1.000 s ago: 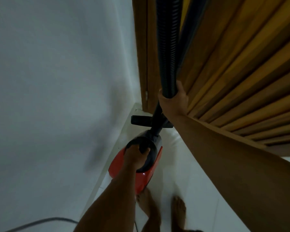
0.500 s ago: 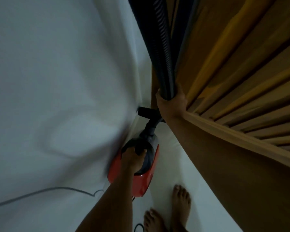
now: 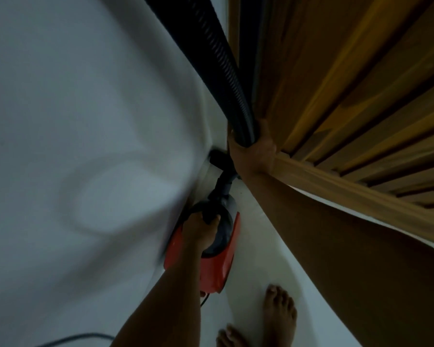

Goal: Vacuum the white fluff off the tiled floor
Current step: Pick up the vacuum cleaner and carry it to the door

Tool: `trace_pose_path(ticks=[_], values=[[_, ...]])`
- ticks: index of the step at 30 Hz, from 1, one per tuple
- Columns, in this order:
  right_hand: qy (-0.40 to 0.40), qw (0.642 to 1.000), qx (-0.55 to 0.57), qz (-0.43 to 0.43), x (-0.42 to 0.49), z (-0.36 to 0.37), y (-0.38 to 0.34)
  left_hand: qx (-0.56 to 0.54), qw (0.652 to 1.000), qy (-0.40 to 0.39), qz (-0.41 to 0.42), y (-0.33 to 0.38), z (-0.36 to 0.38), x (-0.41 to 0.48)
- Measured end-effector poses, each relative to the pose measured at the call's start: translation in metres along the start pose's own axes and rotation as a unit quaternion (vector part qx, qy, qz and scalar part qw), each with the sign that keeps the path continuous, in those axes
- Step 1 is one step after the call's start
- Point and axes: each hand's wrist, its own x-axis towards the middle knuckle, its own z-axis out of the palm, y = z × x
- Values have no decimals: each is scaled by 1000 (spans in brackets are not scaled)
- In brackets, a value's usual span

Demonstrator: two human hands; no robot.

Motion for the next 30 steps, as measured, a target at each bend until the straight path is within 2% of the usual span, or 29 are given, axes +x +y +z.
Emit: trace_pose_path(ticks=[3, 6, 9, 14, 23, 26, 30], values=[[-7, 1000, 12, 1, -1, 4, 3, -12, 1000, -10, -23, -3, -4, 10], [-56, 998, -3, 0, 2, 8, 3, -53, 997, -36, -53, -8, -4, 17], [-109, 993, -4, 39, 6, 5, -7, -61, 994, -56, -68, -10, -2, 17], [-184, 978, 53, 87, 11, -5, -14, -79, 995, -9, -57, -28, 10, 19], [-276, 952, -17, 130, 8, -7, 2, -57, 997, 3, -51, -40, 9, 20], [-284, 952, -62, 100, 7, -5, 4, -57, 997, 11, -44, -41, 9, 25], [-256, 959, -113, 39, 5, -3, 15, -59, 997, 5, -43, -46, 12, 26]])
